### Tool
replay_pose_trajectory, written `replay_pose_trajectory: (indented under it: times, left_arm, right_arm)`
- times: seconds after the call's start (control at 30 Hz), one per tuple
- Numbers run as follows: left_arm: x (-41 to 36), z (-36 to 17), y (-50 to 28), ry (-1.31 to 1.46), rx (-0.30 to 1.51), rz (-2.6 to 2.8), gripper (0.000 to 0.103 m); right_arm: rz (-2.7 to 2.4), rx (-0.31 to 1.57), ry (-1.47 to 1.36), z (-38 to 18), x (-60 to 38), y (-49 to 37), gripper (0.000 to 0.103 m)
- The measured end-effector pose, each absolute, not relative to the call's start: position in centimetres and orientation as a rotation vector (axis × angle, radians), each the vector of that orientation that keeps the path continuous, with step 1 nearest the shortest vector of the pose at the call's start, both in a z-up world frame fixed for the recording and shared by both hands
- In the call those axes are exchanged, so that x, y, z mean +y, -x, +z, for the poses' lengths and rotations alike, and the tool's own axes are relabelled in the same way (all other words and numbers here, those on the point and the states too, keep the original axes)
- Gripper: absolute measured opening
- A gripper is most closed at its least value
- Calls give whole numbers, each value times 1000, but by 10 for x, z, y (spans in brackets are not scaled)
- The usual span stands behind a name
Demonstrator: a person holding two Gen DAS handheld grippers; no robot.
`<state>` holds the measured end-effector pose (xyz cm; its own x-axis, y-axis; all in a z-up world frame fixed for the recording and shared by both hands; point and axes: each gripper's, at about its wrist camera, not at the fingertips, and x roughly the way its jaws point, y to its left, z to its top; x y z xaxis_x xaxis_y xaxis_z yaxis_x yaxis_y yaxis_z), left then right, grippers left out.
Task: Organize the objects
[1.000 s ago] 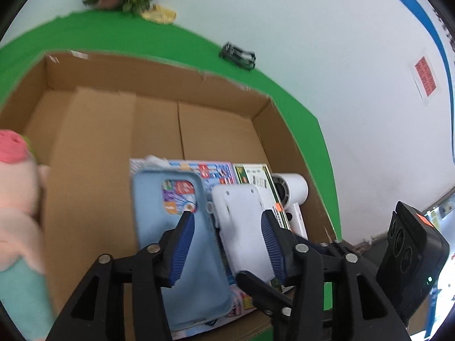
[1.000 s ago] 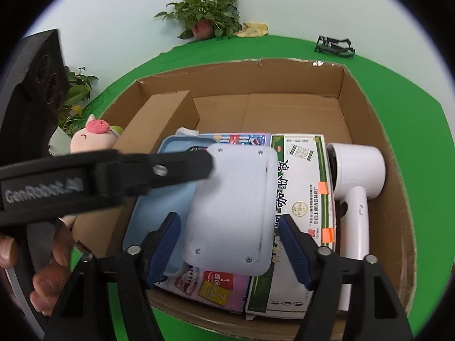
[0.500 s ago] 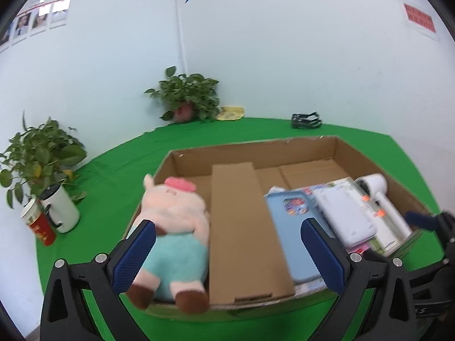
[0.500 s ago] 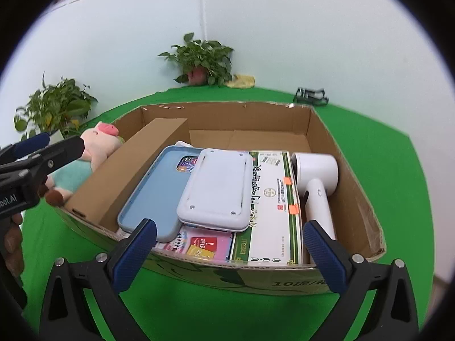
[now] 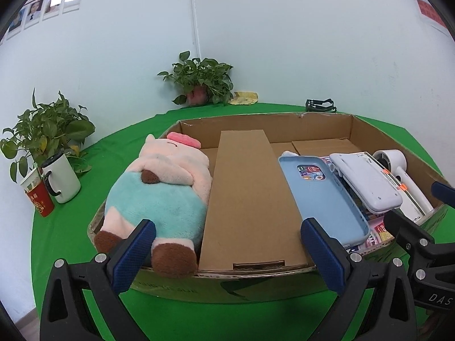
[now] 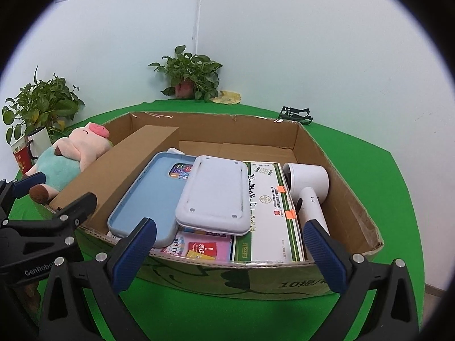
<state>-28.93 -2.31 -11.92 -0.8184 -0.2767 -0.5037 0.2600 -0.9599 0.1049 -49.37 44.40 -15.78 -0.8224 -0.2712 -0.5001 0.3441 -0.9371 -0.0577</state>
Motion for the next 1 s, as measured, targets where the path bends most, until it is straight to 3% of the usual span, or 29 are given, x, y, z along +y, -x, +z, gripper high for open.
replay_pose_trajectory:
  times: [1.0]
  left_arm:
    - [-25,-120,293,-779,-38,-2754,103]
  right_arm:
    - [-2719,210,-720,-159,444,495,103]
